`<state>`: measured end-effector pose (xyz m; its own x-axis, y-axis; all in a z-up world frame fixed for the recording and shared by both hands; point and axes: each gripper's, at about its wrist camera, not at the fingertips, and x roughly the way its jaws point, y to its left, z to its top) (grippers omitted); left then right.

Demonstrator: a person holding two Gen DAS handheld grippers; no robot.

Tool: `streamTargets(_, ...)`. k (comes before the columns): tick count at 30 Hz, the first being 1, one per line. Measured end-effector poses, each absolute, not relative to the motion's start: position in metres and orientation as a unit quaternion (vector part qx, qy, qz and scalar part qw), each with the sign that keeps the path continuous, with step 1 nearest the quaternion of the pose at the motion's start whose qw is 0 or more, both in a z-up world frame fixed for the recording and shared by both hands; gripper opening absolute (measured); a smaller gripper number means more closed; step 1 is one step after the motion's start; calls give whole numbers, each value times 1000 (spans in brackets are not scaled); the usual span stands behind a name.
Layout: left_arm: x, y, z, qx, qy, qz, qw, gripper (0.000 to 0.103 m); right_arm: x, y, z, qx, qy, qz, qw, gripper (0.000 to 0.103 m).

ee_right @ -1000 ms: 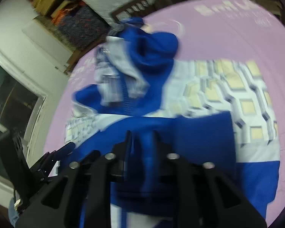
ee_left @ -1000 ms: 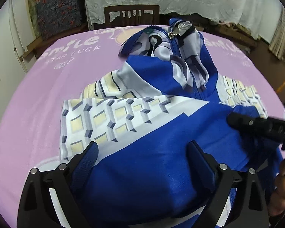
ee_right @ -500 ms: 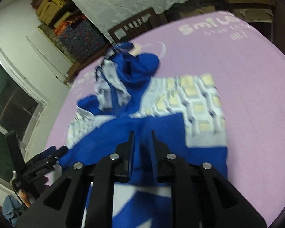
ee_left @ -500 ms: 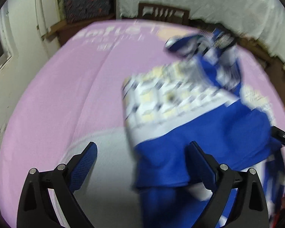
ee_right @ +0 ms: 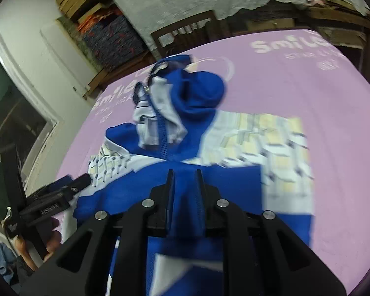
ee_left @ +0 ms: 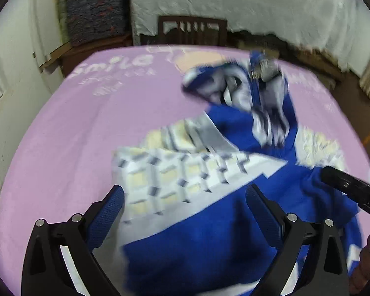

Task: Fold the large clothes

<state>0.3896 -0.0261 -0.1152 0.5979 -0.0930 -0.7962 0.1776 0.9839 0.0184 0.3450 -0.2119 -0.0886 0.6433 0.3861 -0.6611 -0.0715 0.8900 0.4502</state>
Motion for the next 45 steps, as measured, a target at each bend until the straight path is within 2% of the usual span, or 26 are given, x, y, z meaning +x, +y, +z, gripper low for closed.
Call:
streamTargets(2,391,-29,-133,52,448,-75,889,100,356,-204,-105,192,425,129,875,17)
streamTargets(6,387,-15,-126,19,463,-84,882,100,353,-210,-115,198,433,138,869,15)
streamTargets(8,376,-10,-118,10,459,-99,883,100,340,-215,-104,205,420,142,873,22)
streamTargets(9,369,-9,-117,13,457,-106,883,100,334,-215,-99,196,414,143,877,33)
streamTargets(10,363,-8,-117,16,455,-107,884,100,323,-215,-94,179,408,139,884,39)
streamTargets(11,356,-9,-121,23,458,-107,882,100,316,-216,-93,172,405,137,887,40)
streamTargets(15,348,-21,-134,72,449,-96,886,100,300,-224,-106,183,413,147,880,41)
streamTargets(22,344,-7,-120,30,441,-97,892,100,298,-230,-103,195,398,161,882,44)
streamTargets(27,338,7,-105,17,422,-91,902,100,298,-238,-79,214,365,156,892,46)
streamTargets(30,342,14,-117,13,451,-83,889,100,309,-235,-47,196,366,150,897,47)
streamTargets(33,338,26,-118,7,453,-81,888,100,326,-225,-10,172,354,145,908,63)
streamTargets(34,335,31,-115,5,448,-79,890,100,334,-220,0,162,355,143,909,65)
streamTargets(40,331,73,-100,-51,436,-58,897,100,398,-190,23,126,394,107,904,65)
streamTargets(45,334,77,-102,-87,452,-65,886,100,465,-179,10,130,423,56,895,65)
